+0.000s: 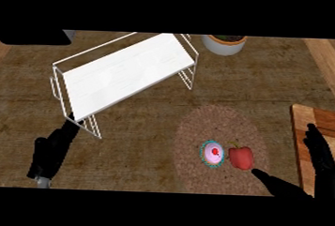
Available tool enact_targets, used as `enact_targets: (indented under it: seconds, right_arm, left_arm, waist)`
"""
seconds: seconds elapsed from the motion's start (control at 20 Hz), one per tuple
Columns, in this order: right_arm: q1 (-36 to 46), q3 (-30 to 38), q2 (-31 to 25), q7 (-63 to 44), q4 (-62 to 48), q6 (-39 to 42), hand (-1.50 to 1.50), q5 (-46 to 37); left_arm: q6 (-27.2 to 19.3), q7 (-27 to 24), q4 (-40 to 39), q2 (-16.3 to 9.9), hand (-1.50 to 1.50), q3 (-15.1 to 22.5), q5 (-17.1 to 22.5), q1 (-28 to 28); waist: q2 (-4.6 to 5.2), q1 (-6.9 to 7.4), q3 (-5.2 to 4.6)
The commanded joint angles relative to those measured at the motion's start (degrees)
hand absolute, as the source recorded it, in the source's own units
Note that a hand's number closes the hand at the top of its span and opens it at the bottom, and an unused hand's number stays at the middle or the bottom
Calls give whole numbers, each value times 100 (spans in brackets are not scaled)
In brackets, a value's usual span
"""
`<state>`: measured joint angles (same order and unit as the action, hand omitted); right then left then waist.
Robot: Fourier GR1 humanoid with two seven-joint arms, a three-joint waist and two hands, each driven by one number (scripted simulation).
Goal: Pick the cupcake from the placemat and place it in the tiered shelf
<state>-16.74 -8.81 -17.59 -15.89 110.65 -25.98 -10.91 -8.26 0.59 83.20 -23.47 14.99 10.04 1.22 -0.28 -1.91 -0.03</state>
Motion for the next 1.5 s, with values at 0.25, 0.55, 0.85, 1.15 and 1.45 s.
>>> enact_targets:
  seconds: [0.25, 0.55, 0.85, 1.15, 1.45]
  right_arm:
    - [96, -906, -1302, -3113, 988, 1242, -150, -1626]
    - [866, -1152, -1814, -5143, 815, 2422, -150, -2798]
    - [2479, -1861, -636, -6551, 360, 3441, -150, -3036]
    - [2883, -2140, 567, -6923, -688, 3551, -150, -3326]
    - [3044, -1923, 1388, -6931, -1454, 3724, -150, -3774]
  left_arm:
    - [167, 121, -273, 53, 0, 81, -66, -248]
    - [241, 277, -298, 127, 0, 178, -89, -442]
    - [303, 61, -414, 203, 0, 247, -197, -364]
    - [114, 130, -447, 389, 0, 285, -312, -411]
    - [342, -95, -652, 198, 0, 6, -139, -261]
  waist:
    - [81, 243, -69]
    - [107, 407, -61]
    - [82, 492, -29]
    - [66, 381, -22]
    - [54, 287, -19]
